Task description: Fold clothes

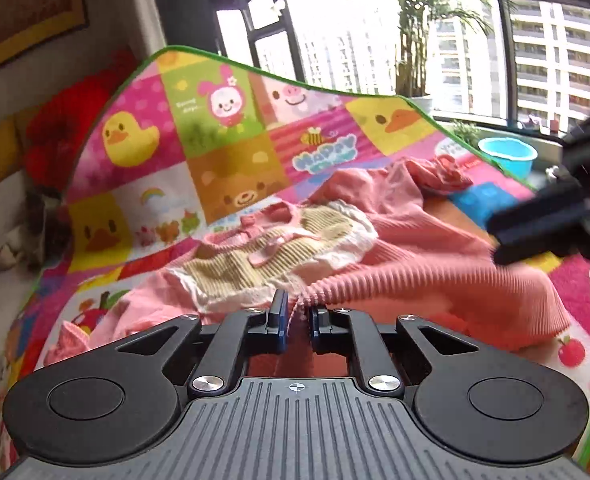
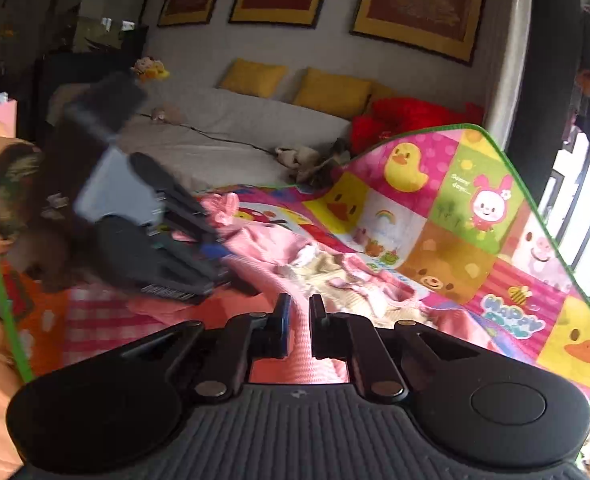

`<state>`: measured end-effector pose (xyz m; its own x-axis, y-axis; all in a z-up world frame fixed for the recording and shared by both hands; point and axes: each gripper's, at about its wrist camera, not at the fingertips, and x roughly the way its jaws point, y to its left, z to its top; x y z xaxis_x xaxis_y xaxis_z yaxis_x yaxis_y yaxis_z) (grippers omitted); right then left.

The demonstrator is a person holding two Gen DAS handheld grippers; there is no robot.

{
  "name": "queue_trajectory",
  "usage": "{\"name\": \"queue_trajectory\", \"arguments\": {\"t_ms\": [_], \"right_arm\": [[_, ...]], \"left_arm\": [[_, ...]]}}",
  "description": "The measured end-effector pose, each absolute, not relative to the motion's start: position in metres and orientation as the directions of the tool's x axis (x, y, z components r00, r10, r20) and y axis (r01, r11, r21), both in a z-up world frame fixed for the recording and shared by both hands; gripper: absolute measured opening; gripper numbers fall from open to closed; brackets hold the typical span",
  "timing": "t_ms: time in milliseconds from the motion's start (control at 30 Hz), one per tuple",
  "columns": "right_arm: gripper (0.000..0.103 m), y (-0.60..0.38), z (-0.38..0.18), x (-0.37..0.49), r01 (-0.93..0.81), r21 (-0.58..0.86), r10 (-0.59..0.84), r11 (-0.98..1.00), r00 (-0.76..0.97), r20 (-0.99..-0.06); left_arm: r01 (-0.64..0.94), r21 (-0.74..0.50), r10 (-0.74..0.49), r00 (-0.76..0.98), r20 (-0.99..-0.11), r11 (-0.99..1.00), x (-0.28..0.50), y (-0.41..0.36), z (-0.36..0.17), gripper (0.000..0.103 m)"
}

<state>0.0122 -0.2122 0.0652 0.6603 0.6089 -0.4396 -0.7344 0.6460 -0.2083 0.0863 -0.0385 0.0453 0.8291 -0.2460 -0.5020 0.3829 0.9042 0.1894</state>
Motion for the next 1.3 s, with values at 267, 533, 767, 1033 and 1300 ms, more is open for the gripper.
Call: {"name": "queue_trajectory", "arguments": {"t_ms": [267, 533, 767, 1033, 1300], "right_arm": [[0.028, -0.150, 0.006, 0.019, -0.791, -0.247, 0.569, 0.560, 0.583, -0.580], [0.018, -0.130, -0.025, 0.062, -0.734, -0.324, 0.488, 0.598, 0.653, -0.579], [0.002, -0.160, 0.017, 0.049, -0.718, -0.296, 0.533, 0.629, 0.676, -0.508], [0.008, -0.169, 0.022, 0.008, -0.845, -0.227, 0.587, 0.485, 0.507, -0.631], [0.050, -0.131, -0.004, 0.010, -0.825, -0.318, 0.587, 0.468, 0.559, -0.586]], "left_arm": [[0.340, 0.156, -0.244, 0.866, -0.436, 0.928, 0.097, -0.029, 0.080, 0.010], [0.338, 0.113, -0.249, 0.847, -0.470, 0.934, 0.102, -0.019, 0.069, 0.010], [0.330, 0.104, -0.253, 0.858, -0.447, 0.938, 0.092, -0.009, 0.079, 0.014], [0.323, 0.097, -0.250, 0.861, -0.443, 0.941, 0.092, -0.010, 0.080, 0.014], [0.329, 0.083, -0.258, 0.853, -0.454, 0.940, 0.091, -0.011, 0.076, 0.016]]}}
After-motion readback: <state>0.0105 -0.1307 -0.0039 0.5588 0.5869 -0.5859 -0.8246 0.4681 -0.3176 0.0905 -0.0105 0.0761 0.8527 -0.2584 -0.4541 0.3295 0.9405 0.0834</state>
